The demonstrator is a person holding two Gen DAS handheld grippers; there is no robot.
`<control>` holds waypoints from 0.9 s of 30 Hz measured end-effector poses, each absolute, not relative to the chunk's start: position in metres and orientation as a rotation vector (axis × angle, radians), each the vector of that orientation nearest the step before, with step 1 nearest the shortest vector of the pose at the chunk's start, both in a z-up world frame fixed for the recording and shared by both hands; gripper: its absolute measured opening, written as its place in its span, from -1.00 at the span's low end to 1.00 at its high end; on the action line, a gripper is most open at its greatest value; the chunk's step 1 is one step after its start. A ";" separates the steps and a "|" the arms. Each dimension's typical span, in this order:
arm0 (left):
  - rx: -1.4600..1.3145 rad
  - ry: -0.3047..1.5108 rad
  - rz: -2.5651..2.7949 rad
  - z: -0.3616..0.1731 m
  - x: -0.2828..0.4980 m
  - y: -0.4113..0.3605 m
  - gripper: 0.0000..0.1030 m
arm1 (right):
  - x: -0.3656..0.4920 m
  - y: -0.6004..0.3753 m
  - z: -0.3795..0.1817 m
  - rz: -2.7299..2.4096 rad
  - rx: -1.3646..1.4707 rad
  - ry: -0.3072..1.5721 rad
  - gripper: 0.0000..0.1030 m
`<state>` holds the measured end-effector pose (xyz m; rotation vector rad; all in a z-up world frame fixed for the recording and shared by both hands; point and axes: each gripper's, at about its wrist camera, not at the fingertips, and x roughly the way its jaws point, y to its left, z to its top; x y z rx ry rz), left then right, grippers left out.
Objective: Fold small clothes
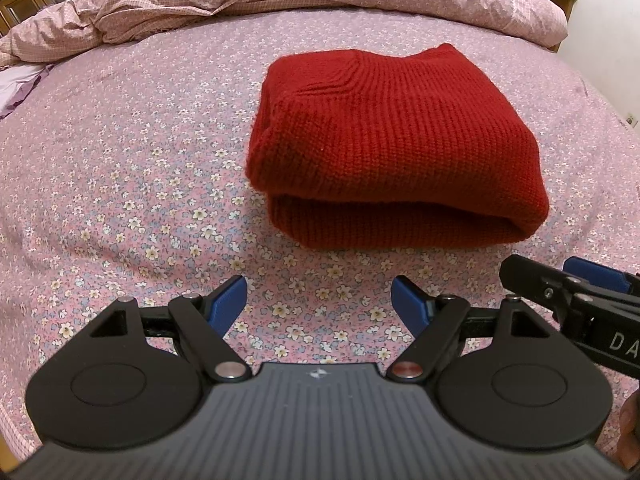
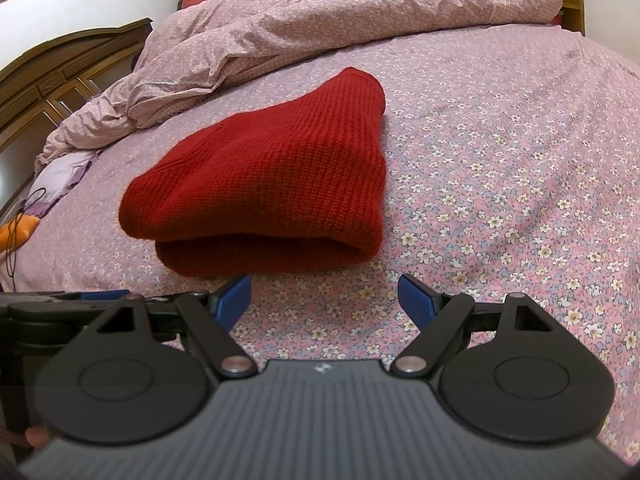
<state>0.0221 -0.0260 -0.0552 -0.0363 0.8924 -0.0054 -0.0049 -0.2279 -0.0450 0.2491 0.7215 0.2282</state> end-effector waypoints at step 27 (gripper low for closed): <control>-0.034 0.901 -0.005 -0.059 0.023 -0.025 0.61 | -0.005 -0.228 -0.045 0.228 0.250 0.721 0.59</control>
